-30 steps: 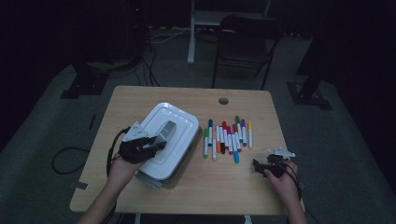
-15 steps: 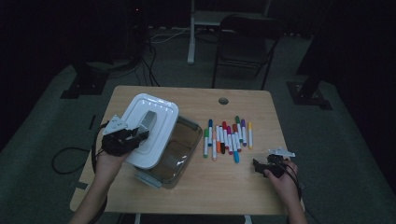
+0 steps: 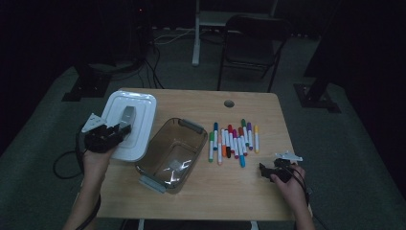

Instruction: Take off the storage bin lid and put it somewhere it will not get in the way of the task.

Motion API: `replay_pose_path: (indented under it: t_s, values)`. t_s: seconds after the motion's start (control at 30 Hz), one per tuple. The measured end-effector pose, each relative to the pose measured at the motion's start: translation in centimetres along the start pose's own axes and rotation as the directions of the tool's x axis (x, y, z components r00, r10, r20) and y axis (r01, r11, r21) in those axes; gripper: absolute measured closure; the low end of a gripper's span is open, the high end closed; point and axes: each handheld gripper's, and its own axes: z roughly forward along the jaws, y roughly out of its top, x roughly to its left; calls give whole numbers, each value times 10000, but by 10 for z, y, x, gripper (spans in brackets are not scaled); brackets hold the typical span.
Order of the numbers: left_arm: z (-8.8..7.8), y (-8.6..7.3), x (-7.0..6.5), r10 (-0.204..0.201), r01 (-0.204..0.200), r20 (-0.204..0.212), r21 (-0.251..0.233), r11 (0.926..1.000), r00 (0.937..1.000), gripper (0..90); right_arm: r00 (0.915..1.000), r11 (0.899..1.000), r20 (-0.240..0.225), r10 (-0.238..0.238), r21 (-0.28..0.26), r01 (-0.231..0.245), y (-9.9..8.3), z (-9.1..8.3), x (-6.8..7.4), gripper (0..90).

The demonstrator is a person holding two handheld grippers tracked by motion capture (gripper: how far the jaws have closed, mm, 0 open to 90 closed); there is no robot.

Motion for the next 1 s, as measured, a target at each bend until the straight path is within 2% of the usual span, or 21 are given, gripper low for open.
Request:
replay_pose_path:
  t_s: [0.03,0.07,0.17,0.2,0.23,0.37,0.4,0.53,0.6,0.73,0.87,1.0]
  values:
    - [0,0,0,0,0,0,0,10000,10000,698,10000,10000,0,1,0,-1,0,0,0,122]
    - [3,-5,8,-188,189,-233,36,9998,9996,699,10000,10000,1,1,0,-1,0,0,0,122]
    - [6,-11,16,-294,290,-228,-172,9994,9993,699,10000,10000,0,0,0,0,0,0,0,122]
    - [8,-17,23,-395,383,-395,-318,9988,9984,699,10000,10000,0,3,-1,-3,0,0,0,123]
    - [9,-20,26,-526,510,-346,-466,9976,9980,699,10000,10000,0,2,-2,-2,0,0,0,122]
    - [13,-27,34,-821,797,-671,-364,9962,9944,700,10000,10000,0,0,-1,0,0,0,0,123]
    - [16,-33,36,-972,958,-783,-206,9952,9922,699,10000,10000,-1,0,-1,0,0,0,0,122]
    - [22,-41,39,-1171,1165,-766,-125,9931,9902,699,10000,10000,0,3,0,-3,0,0,0,123]
    - [28,-50,38,-1144,1157,-845,101,9932,9898,699,10000,10000,0,0,0,0,0,0,0,122]
    - [35,-58,37,-1165,1188,-856,222,9927,9895,699,10000,10000,1,0,-1,0,0,0,0,123]
    - [47,-73,35,-1356,1410,-970,515,9887,9860,699,10000,10000,1,0,-3,0,0,0,0,122]
    - [54,-79,35,-1367,1445,-988,757,9866,9857,699,10000,10000,0,-3,-3,3,0,0,0,122]
